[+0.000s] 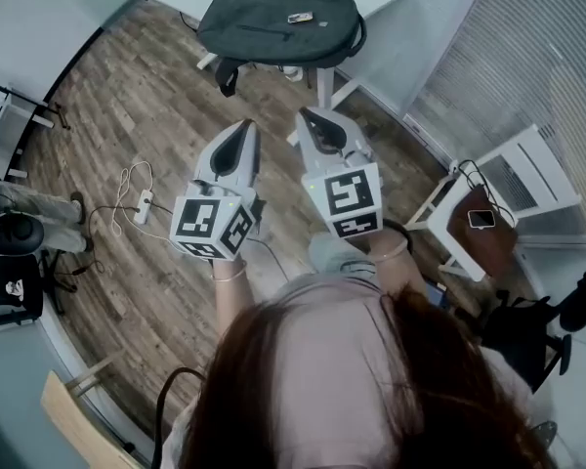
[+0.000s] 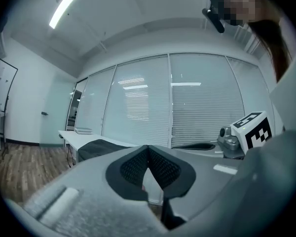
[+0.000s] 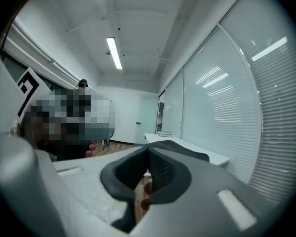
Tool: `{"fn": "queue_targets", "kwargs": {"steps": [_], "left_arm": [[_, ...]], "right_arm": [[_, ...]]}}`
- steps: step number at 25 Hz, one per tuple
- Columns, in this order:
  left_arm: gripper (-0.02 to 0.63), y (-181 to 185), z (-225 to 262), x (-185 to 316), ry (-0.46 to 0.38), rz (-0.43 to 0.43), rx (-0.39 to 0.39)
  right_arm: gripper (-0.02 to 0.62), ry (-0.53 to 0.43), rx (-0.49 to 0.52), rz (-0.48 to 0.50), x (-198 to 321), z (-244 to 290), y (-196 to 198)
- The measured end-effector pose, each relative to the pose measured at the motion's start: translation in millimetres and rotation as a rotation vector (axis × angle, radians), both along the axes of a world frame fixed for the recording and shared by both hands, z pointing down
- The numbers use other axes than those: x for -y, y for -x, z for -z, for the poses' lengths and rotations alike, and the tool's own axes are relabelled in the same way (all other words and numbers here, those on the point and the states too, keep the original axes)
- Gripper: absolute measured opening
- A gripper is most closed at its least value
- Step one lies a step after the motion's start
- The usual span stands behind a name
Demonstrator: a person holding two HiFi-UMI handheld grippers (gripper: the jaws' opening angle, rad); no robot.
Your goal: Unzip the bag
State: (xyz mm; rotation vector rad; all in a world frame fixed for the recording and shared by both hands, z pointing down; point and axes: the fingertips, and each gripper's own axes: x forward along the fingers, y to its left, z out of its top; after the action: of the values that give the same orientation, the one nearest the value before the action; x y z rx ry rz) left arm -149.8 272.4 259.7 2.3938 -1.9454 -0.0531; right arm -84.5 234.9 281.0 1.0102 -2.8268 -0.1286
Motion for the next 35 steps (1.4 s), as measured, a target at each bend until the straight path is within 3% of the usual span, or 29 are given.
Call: {"fn": "queue_targets", "kwargs": {"steps": [19, 35], "left_arm": [[0.009, 33, -33, 97, 0.051, 0.04, 0.01], [0.009, 65, -57, 156, 0.072, -0.062, 0.011]], "right_arm": [[0.003, 0.031, -0.05, 0.003, 92, -41, 37], [0.005, 0.121, -0.055, -0.059, 141, -75, 78]]}}
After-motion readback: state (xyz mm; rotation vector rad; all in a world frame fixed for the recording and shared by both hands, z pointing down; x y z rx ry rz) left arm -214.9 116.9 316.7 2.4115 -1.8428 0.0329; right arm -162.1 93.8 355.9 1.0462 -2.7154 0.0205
